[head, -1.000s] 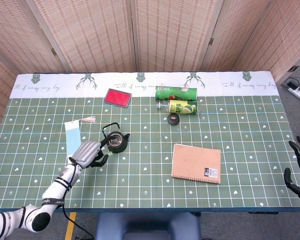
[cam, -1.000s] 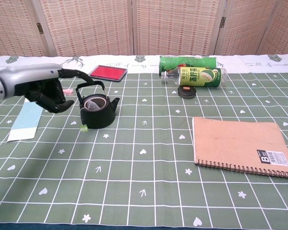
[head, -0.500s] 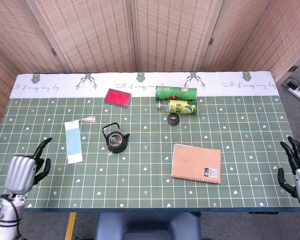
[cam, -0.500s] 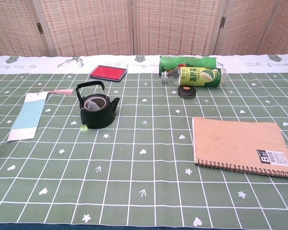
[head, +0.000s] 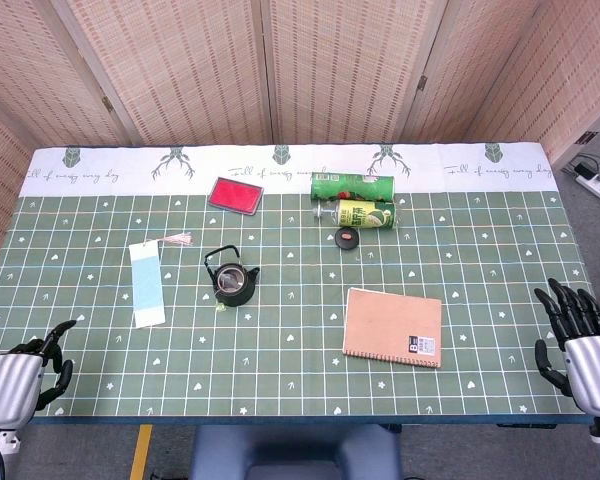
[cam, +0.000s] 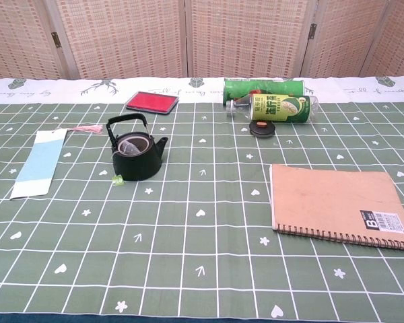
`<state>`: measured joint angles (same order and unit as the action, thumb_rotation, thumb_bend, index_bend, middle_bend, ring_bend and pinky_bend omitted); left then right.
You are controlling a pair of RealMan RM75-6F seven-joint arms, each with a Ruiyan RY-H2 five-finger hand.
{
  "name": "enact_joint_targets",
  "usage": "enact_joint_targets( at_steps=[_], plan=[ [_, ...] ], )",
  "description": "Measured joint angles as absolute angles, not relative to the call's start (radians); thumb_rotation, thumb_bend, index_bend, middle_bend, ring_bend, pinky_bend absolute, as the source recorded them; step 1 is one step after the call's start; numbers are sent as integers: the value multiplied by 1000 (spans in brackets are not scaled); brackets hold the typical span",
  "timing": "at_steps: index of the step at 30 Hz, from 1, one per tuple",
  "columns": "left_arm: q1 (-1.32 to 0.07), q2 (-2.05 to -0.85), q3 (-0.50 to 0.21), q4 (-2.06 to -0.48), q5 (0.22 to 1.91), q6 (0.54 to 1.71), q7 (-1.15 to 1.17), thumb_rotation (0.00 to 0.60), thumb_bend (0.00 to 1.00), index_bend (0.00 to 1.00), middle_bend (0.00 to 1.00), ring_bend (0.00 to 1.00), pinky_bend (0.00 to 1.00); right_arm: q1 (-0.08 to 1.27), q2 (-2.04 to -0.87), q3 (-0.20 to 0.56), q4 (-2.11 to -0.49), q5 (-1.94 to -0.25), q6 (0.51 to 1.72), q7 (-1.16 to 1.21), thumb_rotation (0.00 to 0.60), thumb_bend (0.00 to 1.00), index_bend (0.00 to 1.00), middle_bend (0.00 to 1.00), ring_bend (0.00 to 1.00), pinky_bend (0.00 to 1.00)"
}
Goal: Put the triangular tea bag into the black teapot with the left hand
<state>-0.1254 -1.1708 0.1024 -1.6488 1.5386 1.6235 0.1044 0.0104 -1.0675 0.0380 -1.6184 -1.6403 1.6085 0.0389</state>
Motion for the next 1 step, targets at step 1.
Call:
enact_joint_targets(
  at_steps=[1],
  plan=[
    [-126,-1162,103,-1662,1526,1604,107,600,236,167,308,190,257,10,-1067,38,-1618,-1639,1609,40,600,621,0,0,28,0]
  ],
)
